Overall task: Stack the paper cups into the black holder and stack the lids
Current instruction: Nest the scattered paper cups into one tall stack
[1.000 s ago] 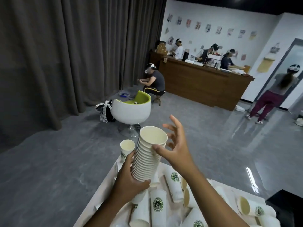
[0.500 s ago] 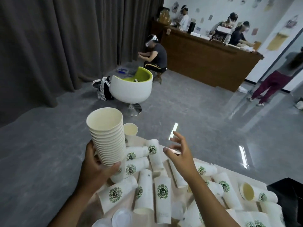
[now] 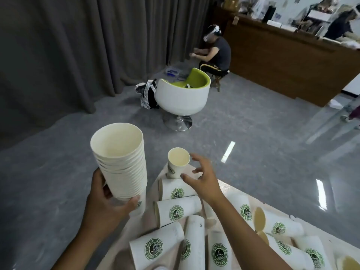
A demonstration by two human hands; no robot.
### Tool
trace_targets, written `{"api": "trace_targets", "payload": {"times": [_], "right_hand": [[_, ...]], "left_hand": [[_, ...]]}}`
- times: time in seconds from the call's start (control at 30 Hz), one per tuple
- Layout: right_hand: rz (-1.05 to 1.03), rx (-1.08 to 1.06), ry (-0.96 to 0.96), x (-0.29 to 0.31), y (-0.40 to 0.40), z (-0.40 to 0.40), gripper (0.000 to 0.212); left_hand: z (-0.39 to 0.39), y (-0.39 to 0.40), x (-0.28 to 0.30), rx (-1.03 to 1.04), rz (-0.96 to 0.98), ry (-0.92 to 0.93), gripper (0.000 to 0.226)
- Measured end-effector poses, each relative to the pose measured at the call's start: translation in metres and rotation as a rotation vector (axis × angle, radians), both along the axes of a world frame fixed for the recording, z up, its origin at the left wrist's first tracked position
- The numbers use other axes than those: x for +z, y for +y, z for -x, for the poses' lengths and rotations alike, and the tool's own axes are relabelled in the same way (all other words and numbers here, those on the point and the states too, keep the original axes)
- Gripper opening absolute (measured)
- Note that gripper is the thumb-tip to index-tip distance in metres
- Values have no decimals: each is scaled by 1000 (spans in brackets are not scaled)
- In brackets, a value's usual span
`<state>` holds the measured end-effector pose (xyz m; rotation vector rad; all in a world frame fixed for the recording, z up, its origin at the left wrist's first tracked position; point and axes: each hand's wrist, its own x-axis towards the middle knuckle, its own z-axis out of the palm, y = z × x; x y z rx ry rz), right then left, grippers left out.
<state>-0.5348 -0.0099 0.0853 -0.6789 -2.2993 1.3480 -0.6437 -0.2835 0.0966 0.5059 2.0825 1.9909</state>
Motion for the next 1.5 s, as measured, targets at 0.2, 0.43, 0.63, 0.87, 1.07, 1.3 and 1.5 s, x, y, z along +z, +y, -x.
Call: {"api": "trace_targets", "payload": {"times": [0.2,0.43,0.63,0.87,1.07,1.3,1.5], "right_hand": [[-114,57,-42,-39,11,39,58],[-339,17,-137,-62,17,67,22],[-338,-71,-29,-17,14,62,14],[-396,-114,205,117,7,9,18],[-457,-81,439,261,-22,-54,10],[-516,77,610,342,-87,-140,12],[-580,150,473,340,-102,-209,9]], "left_hand": [[12,4,-27,-8,53,21,103],[16,5,-28,-24,124,42,107],[16,-1,-16,-15,173,76,112],[4,-4,18,-55,142,87,105],[-25,-10,45,-120,125,173,104],[-98,-15,80,-214,91,233,107],[-176,-17,106,-264,99,285,123]]}}
